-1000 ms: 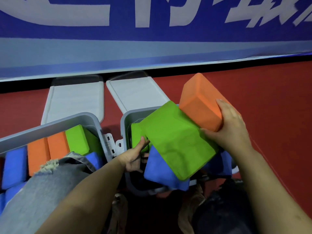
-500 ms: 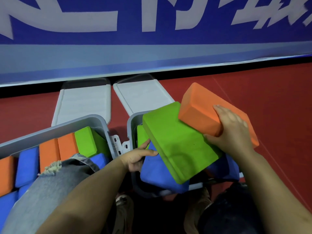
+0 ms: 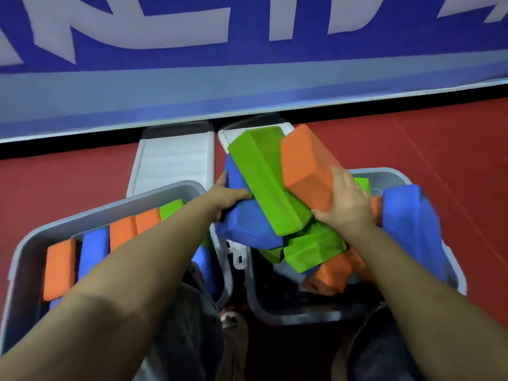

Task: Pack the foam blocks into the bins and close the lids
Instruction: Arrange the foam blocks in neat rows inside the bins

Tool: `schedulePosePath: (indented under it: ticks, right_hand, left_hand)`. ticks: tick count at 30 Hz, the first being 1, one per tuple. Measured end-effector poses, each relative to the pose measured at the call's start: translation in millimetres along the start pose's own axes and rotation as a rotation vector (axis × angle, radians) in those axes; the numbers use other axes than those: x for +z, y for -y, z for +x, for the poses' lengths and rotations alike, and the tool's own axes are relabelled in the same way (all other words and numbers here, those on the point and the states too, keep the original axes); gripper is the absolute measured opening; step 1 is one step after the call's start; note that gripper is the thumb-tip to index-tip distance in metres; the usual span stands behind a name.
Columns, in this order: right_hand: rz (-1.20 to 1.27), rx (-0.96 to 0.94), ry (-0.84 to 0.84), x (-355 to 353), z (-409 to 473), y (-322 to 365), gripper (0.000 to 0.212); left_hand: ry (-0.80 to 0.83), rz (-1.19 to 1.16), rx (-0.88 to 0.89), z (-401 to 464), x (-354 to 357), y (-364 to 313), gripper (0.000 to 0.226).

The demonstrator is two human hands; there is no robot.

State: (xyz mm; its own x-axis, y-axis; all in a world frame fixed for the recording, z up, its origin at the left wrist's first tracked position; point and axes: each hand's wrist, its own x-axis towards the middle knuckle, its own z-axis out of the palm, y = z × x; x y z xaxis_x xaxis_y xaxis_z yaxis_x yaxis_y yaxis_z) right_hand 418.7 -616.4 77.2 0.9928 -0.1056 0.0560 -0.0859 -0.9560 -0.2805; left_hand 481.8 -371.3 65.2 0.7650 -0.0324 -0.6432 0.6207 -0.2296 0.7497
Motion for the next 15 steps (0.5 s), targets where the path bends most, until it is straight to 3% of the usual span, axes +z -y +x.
schedulePosePath:
  ticks: [3,9,15]
  right_hand:
    - [0.047,0.096,0.039,12.8,1.4,-12.3,0.099]
    - [0.100,0.014,0.199,15.1,2.7,-23.0,0.111]
    - [0.085,0.016,0.279,29.2,-2.7,-22.6,0.123]
  left_hand:
    - [-0.114,0.289,0.070,0.3,-1.3,-2.5,0.102]
    - [-0.300,0.767,0.101,-27.4,-16.8,-25.1,0.094]
    - [-0.477,0.768,0.186,-61.8,-38.2,-39.4,0.084]
